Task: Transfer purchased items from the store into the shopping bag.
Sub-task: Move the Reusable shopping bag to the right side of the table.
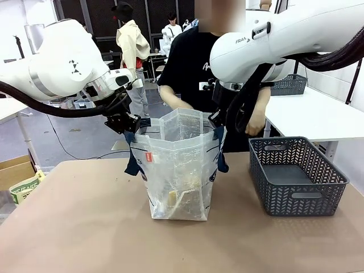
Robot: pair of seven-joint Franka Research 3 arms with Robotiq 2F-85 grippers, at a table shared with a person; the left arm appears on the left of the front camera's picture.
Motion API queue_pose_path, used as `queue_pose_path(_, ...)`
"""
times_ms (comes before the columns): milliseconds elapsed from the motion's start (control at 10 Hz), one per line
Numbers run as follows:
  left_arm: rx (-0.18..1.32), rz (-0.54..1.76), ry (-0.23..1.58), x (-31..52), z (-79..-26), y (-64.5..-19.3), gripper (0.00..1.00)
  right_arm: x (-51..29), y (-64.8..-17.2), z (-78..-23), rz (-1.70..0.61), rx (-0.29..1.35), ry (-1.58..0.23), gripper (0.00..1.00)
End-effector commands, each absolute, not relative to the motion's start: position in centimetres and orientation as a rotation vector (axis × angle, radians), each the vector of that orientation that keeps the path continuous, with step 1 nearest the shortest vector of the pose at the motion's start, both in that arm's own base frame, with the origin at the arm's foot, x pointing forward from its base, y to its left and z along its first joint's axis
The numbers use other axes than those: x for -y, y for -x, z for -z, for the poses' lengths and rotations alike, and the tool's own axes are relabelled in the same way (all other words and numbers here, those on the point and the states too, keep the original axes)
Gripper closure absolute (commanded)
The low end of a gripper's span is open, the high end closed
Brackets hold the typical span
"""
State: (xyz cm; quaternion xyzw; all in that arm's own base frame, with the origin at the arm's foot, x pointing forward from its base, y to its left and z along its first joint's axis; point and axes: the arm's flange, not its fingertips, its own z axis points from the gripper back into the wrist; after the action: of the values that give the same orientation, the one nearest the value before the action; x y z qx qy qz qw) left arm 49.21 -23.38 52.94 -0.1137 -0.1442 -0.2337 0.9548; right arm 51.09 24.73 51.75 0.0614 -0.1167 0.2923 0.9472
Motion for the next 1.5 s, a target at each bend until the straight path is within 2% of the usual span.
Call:
queue_pose_path(0,0.295,0.478,0.226,23.37,-52.98,-49.20,1.00,-24.70,-51.13,-51.74,-0.595,0.240,-0.124,1.00)
queue_pose_path(1400,0.295,0.478,0.226,23.37,-52.98,-49.20,1.00,-24.70,-51.13,-51.74,-0.595,0.240,-0.124,1.00)
